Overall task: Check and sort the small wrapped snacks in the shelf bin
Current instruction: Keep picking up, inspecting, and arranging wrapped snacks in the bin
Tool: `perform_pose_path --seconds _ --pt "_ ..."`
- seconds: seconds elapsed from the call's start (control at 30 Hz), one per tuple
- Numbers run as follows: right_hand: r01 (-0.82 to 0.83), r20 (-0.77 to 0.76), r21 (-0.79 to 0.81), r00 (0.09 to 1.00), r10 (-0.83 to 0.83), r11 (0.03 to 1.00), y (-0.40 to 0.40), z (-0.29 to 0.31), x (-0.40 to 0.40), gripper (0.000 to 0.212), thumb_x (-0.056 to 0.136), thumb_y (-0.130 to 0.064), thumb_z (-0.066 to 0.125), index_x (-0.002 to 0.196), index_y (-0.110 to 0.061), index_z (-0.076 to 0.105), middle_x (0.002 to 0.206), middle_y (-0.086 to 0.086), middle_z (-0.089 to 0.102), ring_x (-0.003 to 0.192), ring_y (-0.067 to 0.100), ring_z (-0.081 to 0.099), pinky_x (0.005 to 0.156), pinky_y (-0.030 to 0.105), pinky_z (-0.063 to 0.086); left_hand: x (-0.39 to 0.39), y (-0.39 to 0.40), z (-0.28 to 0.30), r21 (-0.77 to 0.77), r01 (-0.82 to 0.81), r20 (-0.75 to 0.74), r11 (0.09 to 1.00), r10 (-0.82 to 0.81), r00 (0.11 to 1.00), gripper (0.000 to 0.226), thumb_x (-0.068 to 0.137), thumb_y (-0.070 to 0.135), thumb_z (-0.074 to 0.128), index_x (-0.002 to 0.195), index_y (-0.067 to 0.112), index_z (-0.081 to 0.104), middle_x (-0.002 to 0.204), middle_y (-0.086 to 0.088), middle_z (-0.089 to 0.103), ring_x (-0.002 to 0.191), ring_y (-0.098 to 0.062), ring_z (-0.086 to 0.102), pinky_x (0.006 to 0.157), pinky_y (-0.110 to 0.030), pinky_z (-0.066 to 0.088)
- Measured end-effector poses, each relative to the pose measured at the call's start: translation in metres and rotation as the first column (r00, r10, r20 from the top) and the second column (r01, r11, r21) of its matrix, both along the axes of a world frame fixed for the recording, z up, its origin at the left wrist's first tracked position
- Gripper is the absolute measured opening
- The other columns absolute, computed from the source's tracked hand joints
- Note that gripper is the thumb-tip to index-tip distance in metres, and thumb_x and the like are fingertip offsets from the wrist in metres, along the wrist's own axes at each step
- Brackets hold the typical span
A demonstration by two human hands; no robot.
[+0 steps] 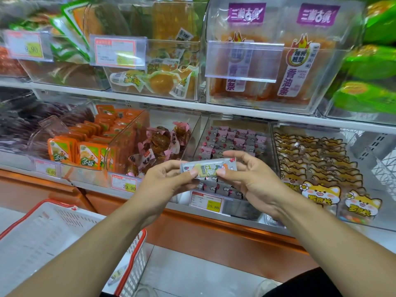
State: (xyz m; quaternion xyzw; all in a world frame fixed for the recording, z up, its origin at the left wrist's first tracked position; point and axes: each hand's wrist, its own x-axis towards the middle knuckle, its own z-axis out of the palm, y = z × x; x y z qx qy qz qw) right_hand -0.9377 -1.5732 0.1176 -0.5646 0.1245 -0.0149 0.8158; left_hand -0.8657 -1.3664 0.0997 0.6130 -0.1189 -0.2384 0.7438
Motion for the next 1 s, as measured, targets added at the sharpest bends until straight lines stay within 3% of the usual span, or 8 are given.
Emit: perform_pose_path --seconds 0.13,0.2,0.3,0.4,0.5,0.6,0.73,1.0 --pt "0.049 -0.018 -0.031 0.999 -0.049 0.998 -0.005 0.004 -0.003 0.045 0.068 -0.003 0.080 0.111 -0.006 0.066 0.105 0.014 0.077 0.098 0.024 0.075 0.082 0.028 0.062 -0.002 -0.009 0.001 0.015 -0.008 0.033 1.000 0.008 0.999 0.032 0.083 0.012 0.077 0.114 0.004 0.068 0.105 -0.014 0.077 0.099 -0.030 0.074 0.082 -0.027 0.061" --pt "0.185 0.047 -0.261 0.983 -0.179 0.947 -0.012 0.009 -0.004 0.029 0.077 -0.010 0.080 0.103 -0.017 0.070 0.101 0.002 0.078 0.091 0.014 0.075 0.074 0.022 0.061 -0.005 -0.017 0.001 0.066 -0.019 0.087 0.998 0.014 0.996 0.031 0.086 0.010 0.076 0.116 0.008 0.069 0.105 -0.007 0.078 0.100 -0.022 0.074 0.085 -0.027 0.060" --pt "0.431 0.265 -0.737 0.893 -0.363 0.521 -0.039 0.020 -0.005 0.017 0.082 -0.024 0.081 0.092 -0.034 0.071 0.079 -0.012 0.074 0.070 0.006 0.069 0.051 0.014 0.051 -0.007 -0.031 -0.004 0.290 -0.093 0.363 0.952 -0.020 0.931 0.034 0.085 0.021 0.080 0.117 0.022 0.069 0.110 0.010 0.075 0.103 -0.004 0.070 0.092 -0.021 0.056" --pt "0.389 0.319 -0.912 0.873 -0.369 0.132 -0.070 0.023 0.002 0.030 0.086 -0.017 0.075 0.114 -0.026 0.072 0.092 0.000 0.074 0.066 0.016 0.060 0.059 0.023 0.043 -0.010 -0.045 -0.010 0.491 -0.172 0.606 0.854 -0.193 0.772 0.036 0.087 0.037 0.077 0.121 0.033 0.066 0.122 0.019 0.066 0.114 0.002 0.058 0.100 -0.020 0.046" --pt "0.204 0.203 -0.978 0.927 -0.316 -0.029 -0.081 0.017 0.020 0.040 0.089 -0.013 0.072 0.128 -0.023 0.065 0.119 0.010 0.068 0.081 0.021 0.061 0.074 0.024 0.052 -0.010 -0.057 -0.014 0.588 -0.223 0.686 0.778 -0.334 0.646 0.041 0.090 0.046 0.071 0.128 0.036 0.060 0.133 0.018 0.058 0.120 0.004 0.045 0.102 -0.022 0.037" --pt "-0.065 0.021 -0.977 0.916 -0.401 -0.201 -0.081 0.011 0.045 0.044 0.090 -0.024 0.072 0.132 -0.032 0.061 0.141 0.011 0.055 0.121 0.032 0.058 0.101 0.041 0.052 -0.009 -0.066 -0.017 0.613 -0.225 0.697 0.757 -0.385 0.605 0.043 0.091 0.049 0.069 0.130 0.035 0.058 0.136 0.015 0.056 0.125 0.001 0.042 0.102 -0.018 0.031" --pt "-0.239 -0.002 -0.854 0.890 -0.456 -0.462 -0.086 0.005 0.072 0.034 0.091 -0.019 0.066 0.125 -0.021 0.062 0.132 0.009 0.062 0.131 0.032 0.049 0.113 0.047 0.033 -0.006 -0.075 -0.020 0.628 -0.225 0.693 0.745 -0.404 0.597 0.043 0.091 0.050 0.067 0.129 0.033 0.058 0.138 0.013 0.053 0.130 -0.003 0.038 0.102 -0.018 0.024" --pt "-0.414 -0.189 -0.800 0.860 -0.473 -0.434 -0.093 -0.010 0.087 0.024 0.088 -0.007 0.056 0.108 -0.016 0.064 0.136 0.012 0.060 0.136 0.037 0.043 0.114 0.055 0.031 0.001 -0.080 -0.027 0.653 -0.212 0.678 0.727 -0.436 0.592 0.045 0.092 0.052 0.066 0.132 0.032 0.059 0.141 0.010 0.050 0.135 -0.006 0.034 0.102 -0.021 0.022"
